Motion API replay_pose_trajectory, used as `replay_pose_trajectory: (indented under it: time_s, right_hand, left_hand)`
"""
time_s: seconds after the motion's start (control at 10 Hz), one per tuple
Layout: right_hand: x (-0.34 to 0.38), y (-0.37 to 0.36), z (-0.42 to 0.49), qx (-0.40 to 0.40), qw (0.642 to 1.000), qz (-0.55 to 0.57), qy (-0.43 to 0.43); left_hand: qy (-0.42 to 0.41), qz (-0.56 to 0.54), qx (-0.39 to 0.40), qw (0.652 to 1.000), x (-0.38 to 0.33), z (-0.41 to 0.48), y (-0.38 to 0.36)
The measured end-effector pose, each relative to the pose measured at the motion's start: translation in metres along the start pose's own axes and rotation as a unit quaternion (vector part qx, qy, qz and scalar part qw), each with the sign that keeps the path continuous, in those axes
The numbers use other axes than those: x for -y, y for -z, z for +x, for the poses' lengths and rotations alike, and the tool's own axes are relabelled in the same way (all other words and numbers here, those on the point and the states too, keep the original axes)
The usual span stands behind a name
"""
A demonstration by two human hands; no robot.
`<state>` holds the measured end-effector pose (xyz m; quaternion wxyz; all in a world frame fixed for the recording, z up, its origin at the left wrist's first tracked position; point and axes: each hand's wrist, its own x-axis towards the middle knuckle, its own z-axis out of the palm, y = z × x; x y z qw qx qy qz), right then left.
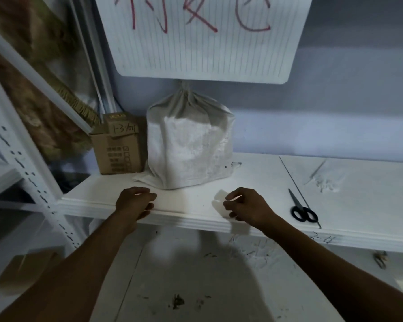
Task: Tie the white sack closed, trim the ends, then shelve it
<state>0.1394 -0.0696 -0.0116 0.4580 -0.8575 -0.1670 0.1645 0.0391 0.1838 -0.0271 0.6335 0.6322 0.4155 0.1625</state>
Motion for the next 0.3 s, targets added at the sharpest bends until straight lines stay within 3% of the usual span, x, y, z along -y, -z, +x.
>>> replay_pose_trajectory:
  time_s: [0.1,0.2,0.3]
  right_hand:
    - [0.004,0.018,-0.011,0.014,1.0,0.01,0.001]
    - [0.005,0.038,-0.023,0.002,1.0,0.012,0.016]
    - [0.012,0.061,-0.032,-0.067,0.993,0.082,0.057]
  left_hand:
    - [-0.033,0.031,0.021,0.999,-0.005,-0.011,-0.003]
    - [-0.041,-0.012,0.021,0.999,-0.017,-0.022,-0.011]
    - [-0.014,-0.162,-0.006,0.987,-0.045,-0.036,-0.021]
